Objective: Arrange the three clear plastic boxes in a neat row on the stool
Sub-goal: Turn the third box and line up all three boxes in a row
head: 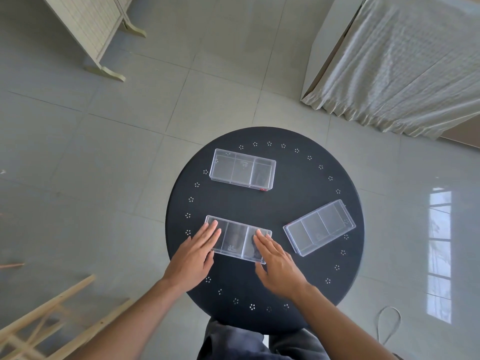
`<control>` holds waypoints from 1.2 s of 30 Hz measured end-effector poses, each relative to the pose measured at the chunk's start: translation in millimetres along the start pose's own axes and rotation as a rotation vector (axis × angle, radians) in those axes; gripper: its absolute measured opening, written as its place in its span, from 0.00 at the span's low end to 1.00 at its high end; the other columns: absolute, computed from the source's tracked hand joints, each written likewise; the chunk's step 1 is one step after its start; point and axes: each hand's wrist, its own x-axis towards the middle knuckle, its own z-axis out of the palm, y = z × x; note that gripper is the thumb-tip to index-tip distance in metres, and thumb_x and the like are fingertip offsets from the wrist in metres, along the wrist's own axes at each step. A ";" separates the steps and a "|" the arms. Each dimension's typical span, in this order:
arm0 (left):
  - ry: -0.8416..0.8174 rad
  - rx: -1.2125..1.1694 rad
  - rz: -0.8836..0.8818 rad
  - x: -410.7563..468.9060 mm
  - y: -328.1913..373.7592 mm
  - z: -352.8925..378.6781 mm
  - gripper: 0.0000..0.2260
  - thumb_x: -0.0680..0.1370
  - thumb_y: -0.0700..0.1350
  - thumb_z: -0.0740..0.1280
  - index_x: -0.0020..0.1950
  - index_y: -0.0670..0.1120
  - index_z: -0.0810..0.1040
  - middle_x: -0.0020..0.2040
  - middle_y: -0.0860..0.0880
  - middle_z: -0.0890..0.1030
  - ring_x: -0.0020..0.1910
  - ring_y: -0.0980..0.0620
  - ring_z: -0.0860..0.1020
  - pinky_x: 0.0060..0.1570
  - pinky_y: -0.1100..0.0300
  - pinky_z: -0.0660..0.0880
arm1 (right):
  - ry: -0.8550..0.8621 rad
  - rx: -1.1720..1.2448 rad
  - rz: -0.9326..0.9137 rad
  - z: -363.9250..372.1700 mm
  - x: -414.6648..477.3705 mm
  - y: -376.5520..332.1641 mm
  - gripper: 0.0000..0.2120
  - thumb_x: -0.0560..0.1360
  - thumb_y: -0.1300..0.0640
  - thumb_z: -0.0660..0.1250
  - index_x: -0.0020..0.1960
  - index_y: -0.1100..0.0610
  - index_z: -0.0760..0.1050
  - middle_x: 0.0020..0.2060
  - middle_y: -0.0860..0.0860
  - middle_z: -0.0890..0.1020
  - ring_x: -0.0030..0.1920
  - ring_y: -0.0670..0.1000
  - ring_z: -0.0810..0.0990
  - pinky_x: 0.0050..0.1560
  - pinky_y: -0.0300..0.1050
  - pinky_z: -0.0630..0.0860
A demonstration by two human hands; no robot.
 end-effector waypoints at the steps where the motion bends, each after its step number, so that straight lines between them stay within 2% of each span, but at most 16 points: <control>1: -0.004 0.008 -0.003 3.1 -0.3 -1.6 0.29 0.88 0.49 0.57 0.89 0.53 0.55 0.90 0.58 0.46 0.88 0.56 0.46 0.80 0.46 0.68 | 0.005 -0.006 0.000 -1.6 2.3 -0.7 0.36 0.84 0.49 0.58 0.87 0.48 0.47 0.87 0.41 0.45 0.86 0.48 0.43 0.82 0.55 0.57; 8: -0.060 0.017 -0.054 35.6 -3.8 -22.2 0.29 0.88 0.49 0.56 0.89 0.55 0.52 0.89 0.60 0.43 0.88 0.58 0.43 0.81 0.42 0.63 | 0.043 -0.033 -0.004 -17.5 31.2 1.9 0.37 0.83 0.50 0.58 0.88 0.50 0.46 0.87 0.42 0.45 0.86 0.49 0.43 0.83 0.57 0.57; 13: -0.091 -0.018 -0.106 60.1 -3.9 -42.4 0.28 0.88 0.48 0.56 0.89 0.56 0.53 0.89 0.61 0.44 0.88 0.57 0.44 0.81 0.39 0.61 | 0.066 -0.043 0.010 -31.6 52.8 -1.4 0.36 0.83 0.51 0.58 0.87 0.50 0.48 0.87 0.42 0.46 0.86 0.49 0.45 0.82 0.56 0.56; 18: -0.130 -0.043 -0.161 77.2 5.0 -56.9 0.29 0.88 0.47 0.56 0.89 0.56 0.52 0.88 0.64 0.42 0.87 0.60 0.42 0.72 0.41 0.74 | 0.082 -0.048 -0.008 -41.1 69.6 -0.3 0.36 0.82 0.50 0.60 0.87 0.53 0.50 0.87 0.45 0.48 0.86 0.51 0.47 0.83 0.57 0.57; 22: -0.143 -0.079 -0.188 79.8 14.0 -60.3 0.28 0.89 0.48 0.57 0.89 0.53 0.53 0.89 0.62 0.42 0.88 0.58 0.44 0.77 0.35 0.69 | 0.094 -0.008 -0.034 -42.9 71.1 3.0 0.35 0.82 0.49 0.61 0.86 0.54 0.54 0.87 0.47 0.50 0.86 0.53 0.49 0.82 0.60 0.60; 25: -0.084 -0.108 -0.196 77.0 24.9 -60.7 0.27 0.88 0.49 0.58 0.88 0.50 0.57 0.90 0.58 0.47 0.87 0.53 0.57 0.77 0.33 0.68 | 0.168 0.088 -0.034 -43.8 64.6 9.5 0.34 0.84 0.45 0.62 0.85 0.53 0.57 0.87 0.49 0.51 0.86 0.55 0.50 0.82 0.59 0.59; 28: 0.016 -0.117 -0.125 73.1 43.0 -55.3 0.25 0.88 0.47 0.59 0.87 0.48 0.63 0.89 0.55 0.55 0.84 0.51 0.65 0.76 0.41 0.71 | 0.255 0.129 0.038 -49.6 54.2 32.3 0.34 0.84 0.41 0.62 0.85 0.54 0.59 0.87 0.51 0.52 0.86 0.58 0.50 0.82 0.59 0.59; 32: 0.062 -0.113 0.011 73.6 75.5 -38.1 0.23 0.87 0.45 0.59 0.84 0.47 0.68 0.86 0.53 0.65 0.84 0.52 0.66 0.77 0.48 0.72 | 0.354 0.121 0.179 -63.6 38.9 79.7 0.32 0.84 0.42 0.63 0.83 0.55 0.63 0.86 0.54 0.56 0.85 0.61 0.54 0.78 0.67 0.63; 36: 0.032 -0.125 0.090 76.2 121.4 -18.3 0.24 0.87 0.45 0.59 0.84 0.48 0.68 0.85 0.54 0.66 0.84 0.54 0.64 0.79 0.48 0.69 | 0.378 0.101 0.270 -83.6 17.7 126.9 0.31 0.84 0.44 0.64 0.82 0.56 0.64 0.85 0.54 0.58 0.83 0.61 0.58 0.79 0.65 0.62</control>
